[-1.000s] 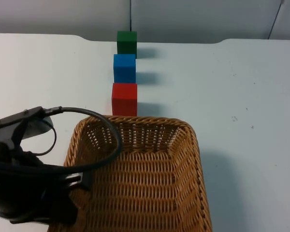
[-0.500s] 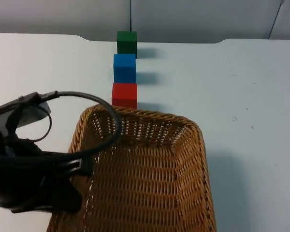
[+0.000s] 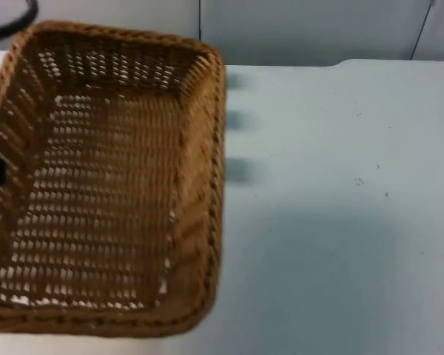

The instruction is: Pick up the basket with the left hand and place the blue cube into the basket with the right hand.

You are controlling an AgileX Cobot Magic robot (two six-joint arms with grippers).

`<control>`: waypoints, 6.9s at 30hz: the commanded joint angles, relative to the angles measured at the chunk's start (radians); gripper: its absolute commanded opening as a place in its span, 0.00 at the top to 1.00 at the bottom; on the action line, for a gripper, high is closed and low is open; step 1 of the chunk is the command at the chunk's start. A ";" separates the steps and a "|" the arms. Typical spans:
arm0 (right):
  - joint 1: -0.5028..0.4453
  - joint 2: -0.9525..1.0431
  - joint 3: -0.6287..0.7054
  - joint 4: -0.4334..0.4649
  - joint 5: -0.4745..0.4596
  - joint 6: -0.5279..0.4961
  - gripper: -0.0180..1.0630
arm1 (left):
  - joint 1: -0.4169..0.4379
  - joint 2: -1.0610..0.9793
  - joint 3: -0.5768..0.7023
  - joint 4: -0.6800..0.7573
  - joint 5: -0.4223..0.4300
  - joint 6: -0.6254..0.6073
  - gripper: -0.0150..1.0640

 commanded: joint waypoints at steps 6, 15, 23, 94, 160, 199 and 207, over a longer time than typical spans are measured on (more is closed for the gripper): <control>-0.005 -0.003 0.006 -0.004 -0.007 0.000 0.02 | 0.224 -0.007 -0.093 0.034 0.100 0.050 0.99; -0.005 -0.003 0.006 -0.004 -0.007 0.000 0.02 | 0.310 0.114 -0.192 0.027 0.290 0.132 0.99; -0.005 -0.003 0.006 -0.004 -0.007 0.000 0.02 | 0.310 0.290 -0.244 0.036 0.369 0.168 0.99; 0.530 2.487 -1.827 0.207 -0.236 0.191 0.06 | 0.383 0.288 -0.244 0.057 0.343 0.160 0.99; 0.530 2.673 -1.944 0.088 -0.294 0.389 0.99 | 0.383 0.293 -0.244 0.040 0.332 0.160 0.99; 0.728 1.767 -1.101 0.234 -0.410 -0.237 0.99 | 0.356 0.293 -0.244 0.032 0.296 0.138 0.99; 0.827 1.867 -1.075 0.321 -0.560 -0.237 0.99 | 0.313 0.293 -0.244 0.042 0.292 0.138 0.99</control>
